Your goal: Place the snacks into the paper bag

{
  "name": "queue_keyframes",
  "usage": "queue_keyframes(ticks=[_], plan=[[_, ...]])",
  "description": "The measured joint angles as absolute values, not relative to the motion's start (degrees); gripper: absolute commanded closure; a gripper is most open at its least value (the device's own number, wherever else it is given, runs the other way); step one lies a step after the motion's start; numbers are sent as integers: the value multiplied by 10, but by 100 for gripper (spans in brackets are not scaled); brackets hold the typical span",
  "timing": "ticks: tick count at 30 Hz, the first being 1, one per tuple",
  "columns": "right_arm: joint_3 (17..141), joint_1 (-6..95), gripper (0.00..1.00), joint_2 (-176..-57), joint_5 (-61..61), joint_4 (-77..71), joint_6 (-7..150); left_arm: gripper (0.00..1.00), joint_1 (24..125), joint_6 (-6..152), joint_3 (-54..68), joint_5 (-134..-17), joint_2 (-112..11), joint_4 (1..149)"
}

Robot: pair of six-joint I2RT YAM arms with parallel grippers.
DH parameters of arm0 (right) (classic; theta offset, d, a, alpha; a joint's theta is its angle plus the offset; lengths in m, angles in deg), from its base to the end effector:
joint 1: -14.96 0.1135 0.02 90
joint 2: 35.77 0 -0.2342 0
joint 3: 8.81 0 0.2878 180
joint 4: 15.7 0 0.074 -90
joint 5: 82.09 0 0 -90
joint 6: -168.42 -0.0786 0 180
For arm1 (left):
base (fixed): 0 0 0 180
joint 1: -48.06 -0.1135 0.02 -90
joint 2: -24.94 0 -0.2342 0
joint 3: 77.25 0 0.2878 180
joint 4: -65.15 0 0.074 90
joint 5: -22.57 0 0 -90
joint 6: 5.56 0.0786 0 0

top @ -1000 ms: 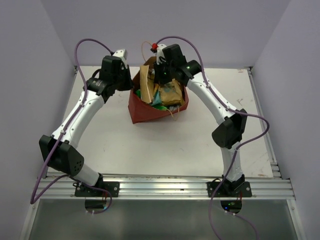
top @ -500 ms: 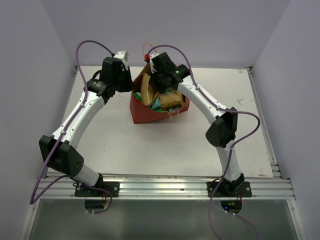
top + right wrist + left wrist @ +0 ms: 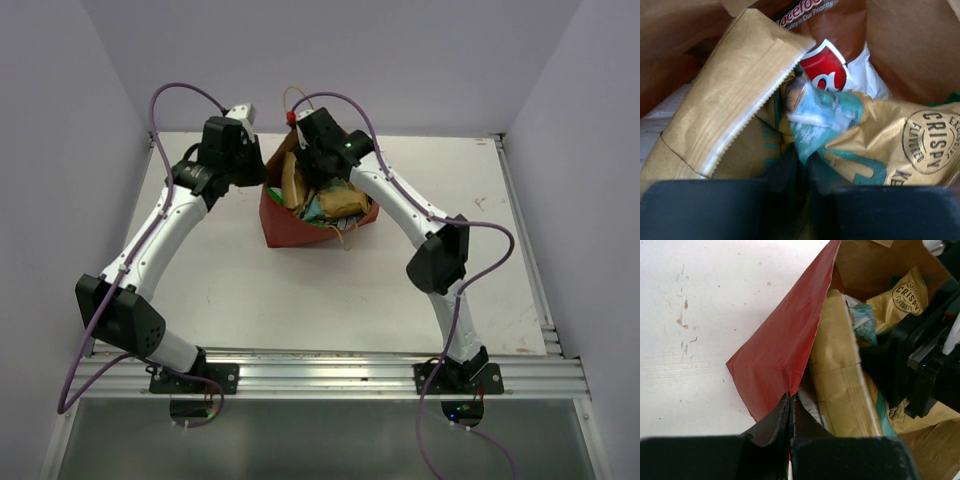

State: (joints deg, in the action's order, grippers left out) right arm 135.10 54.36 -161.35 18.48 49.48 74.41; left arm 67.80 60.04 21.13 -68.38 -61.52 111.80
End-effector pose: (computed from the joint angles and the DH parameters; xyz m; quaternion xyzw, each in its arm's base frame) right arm 0.4210 0.3271 0.2841 -0.2492 0.8925 0.0558 0.3719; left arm 0.3879 -0.1406 0.3198 -0.0322 0.8853 -0.1811 0.4271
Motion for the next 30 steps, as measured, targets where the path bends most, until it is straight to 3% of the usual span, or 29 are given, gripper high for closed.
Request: queue_keyframes(ticks=[2, 4, 8, 16, 30], plan=[[1379, 544, 28, -1616, 196, 514, 743, 100, 678, 600, 211, -685, -614, 1116], [1400, 544, 23, -1615, 207, 527, 741, 100, 678, 600, 211, -684, -613, 1116], [1398, 544, 21, -1575, 233, 523, 735, 100, 678, 600, 211, -684, -613, 1116], [1260, 539, 21, -1431, 314, 507, 727, 100, 678, 600, 206, -685, -613, 1108], [1126, 512, 20, -1425, 375, 473, 720, 100, 678, 601, 205, -687, -613, 1107]])
